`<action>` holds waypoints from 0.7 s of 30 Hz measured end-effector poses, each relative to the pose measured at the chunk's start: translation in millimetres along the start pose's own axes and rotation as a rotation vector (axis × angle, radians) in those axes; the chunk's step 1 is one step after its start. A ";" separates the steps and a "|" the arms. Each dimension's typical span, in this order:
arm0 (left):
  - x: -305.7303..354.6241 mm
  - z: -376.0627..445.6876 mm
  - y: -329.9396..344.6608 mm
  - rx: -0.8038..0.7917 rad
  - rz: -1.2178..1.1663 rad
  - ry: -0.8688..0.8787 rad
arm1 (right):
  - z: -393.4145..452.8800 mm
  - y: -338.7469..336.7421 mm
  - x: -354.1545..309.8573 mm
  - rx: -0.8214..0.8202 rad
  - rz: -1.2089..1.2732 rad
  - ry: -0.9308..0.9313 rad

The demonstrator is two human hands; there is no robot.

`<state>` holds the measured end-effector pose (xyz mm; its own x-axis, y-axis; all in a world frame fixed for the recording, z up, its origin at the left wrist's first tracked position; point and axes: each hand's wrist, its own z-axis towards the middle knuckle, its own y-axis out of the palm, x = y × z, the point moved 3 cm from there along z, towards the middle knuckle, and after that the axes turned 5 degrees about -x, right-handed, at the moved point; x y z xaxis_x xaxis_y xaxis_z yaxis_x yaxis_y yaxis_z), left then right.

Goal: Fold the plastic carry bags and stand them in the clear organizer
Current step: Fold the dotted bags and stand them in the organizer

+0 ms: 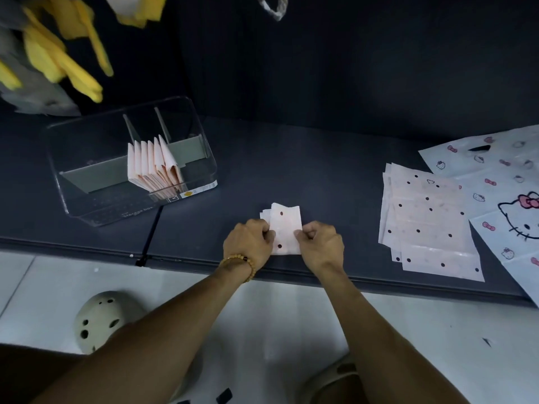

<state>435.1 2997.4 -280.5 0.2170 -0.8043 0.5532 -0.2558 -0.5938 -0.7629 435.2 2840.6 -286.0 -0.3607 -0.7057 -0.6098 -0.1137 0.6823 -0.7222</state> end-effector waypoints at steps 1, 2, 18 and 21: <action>1.4 1.5 1.2 -0.006 0.026 -0.013 | 1.9 1.1 -0.8 0.010 0.001 0.018; 1.5 2.8 1.4 -0.007 0.045 -0.027 | 3.5 2.1 -1.5 0.018 0.000 0.030; -6.9 -16.9 9.2 0.124 0.529 0.466 | -28.2 4.8 14.4 0.214 -0.461 -0.456; -3.9 -18.9 10.4 0.146 0.541 0.461 | -37.7 19.5 37.4 0.058 -0.533 -0.462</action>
<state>413.8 2994.0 -284.2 -0.3315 -0.9322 0.1456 -0.0794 -0.1262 -0.9888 384.6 2834.7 -310.5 0.1611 -0.9585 -0.2353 -0.1110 0.2193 -0.9693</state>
